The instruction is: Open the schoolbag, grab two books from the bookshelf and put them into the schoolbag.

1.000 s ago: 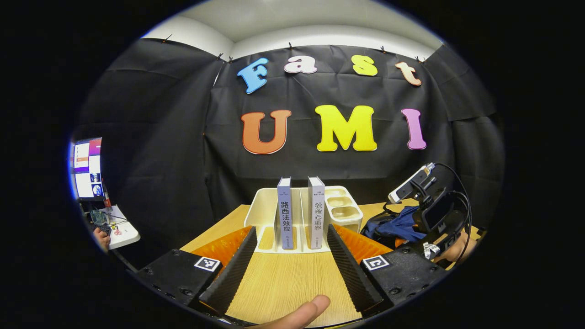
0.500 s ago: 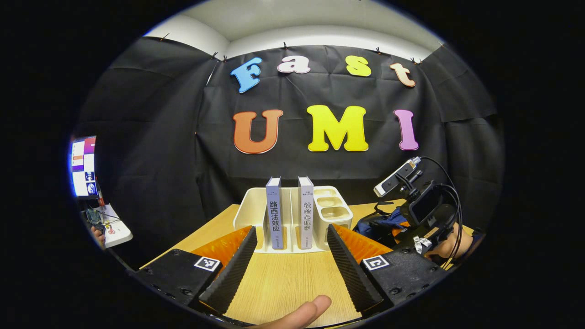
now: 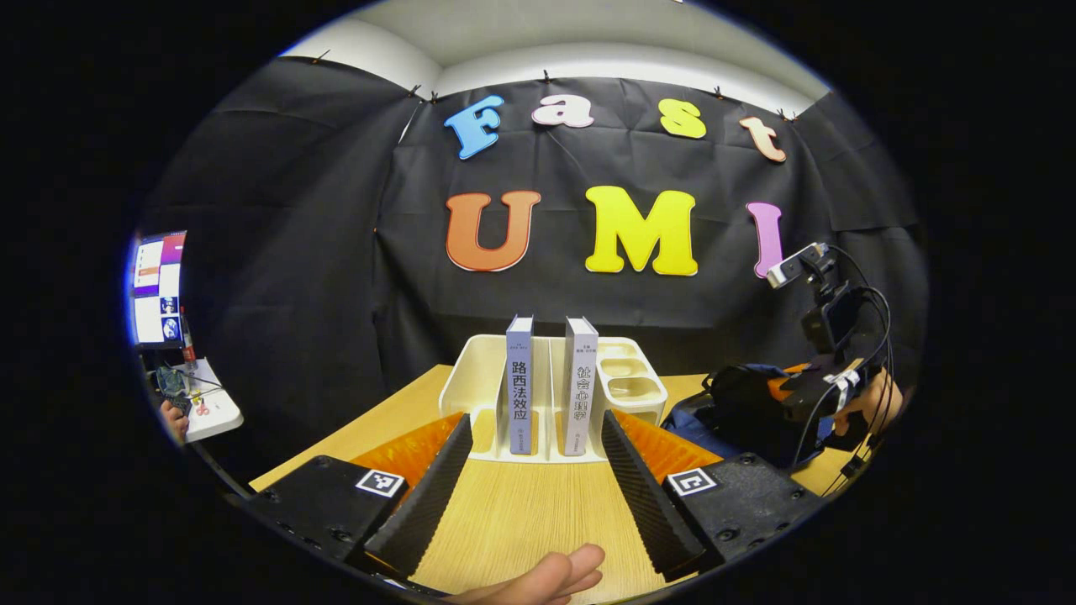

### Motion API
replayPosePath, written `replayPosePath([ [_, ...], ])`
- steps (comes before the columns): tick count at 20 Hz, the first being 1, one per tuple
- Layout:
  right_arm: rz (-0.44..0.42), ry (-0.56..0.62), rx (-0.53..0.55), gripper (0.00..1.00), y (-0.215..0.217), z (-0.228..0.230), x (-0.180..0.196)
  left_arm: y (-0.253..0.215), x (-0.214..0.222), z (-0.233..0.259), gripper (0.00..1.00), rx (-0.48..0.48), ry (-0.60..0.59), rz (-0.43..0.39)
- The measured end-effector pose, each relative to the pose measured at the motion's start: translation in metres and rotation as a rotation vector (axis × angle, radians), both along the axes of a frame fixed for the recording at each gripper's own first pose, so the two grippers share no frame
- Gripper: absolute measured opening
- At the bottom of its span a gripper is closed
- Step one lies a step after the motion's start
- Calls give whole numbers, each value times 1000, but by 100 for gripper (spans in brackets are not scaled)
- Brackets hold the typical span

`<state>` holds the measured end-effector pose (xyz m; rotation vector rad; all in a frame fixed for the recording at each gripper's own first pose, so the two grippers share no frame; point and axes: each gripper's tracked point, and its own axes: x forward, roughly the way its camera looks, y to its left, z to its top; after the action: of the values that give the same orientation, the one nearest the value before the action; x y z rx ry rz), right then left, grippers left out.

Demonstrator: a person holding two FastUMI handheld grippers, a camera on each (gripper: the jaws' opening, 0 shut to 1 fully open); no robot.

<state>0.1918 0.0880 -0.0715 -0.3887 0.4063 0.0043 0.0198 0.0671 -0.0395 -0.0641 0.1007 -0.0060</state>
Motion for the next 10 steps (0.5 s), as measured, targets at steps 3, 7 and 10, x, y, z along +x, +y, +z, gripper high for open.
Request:
replayPosePath([
  [3, 3, -24, 30, 1, -22, 19, 8, 0, 8, -7, 98, 9, 23, 17],
  [7, 7, -51, 47, 1, -48, 40, 17, -5, 24, -13, 98, 31, 66, 26],
  [10, 8, -64, 62, 1, -62, 50, 25, -11, 42, -5, 98, 13, 80, 16],
])
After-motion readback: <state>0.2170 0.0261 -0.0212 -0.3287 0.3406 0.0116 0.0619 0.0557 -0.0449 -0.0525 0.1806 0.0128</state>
